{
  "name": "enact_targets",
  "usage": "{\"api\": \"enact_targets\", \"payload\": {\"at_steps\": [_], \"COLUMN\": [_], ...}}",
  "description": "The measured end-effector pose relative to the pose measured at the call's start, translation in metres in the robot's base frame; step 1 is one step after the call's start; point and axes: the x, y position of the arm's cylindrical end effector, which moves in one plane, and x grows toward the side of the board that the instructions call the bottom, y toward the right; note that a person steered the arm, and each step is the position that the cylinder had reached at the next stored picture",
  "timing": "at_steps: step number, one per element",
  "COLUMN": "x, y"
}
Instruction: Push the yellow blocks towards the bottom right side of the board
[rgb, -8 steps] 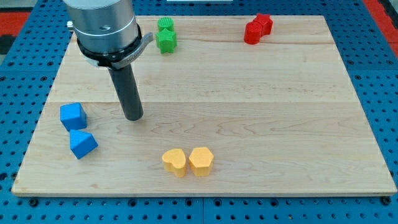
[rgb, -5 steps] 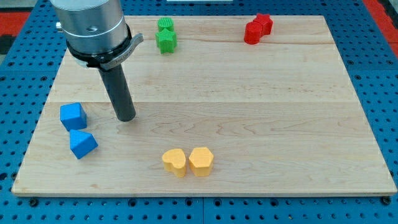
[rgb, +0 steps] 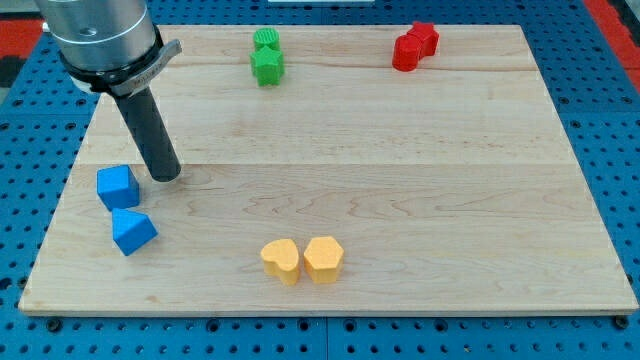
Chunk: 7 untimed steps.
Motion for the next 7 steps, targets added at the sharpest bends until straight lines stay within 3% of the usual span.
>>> {"api": "enact_targets", "payload": {"at_steps": [4, 6, 7], "x": [0.039, 0.108, 0.111], "y": [0.001, 0.06, 0.072]}}
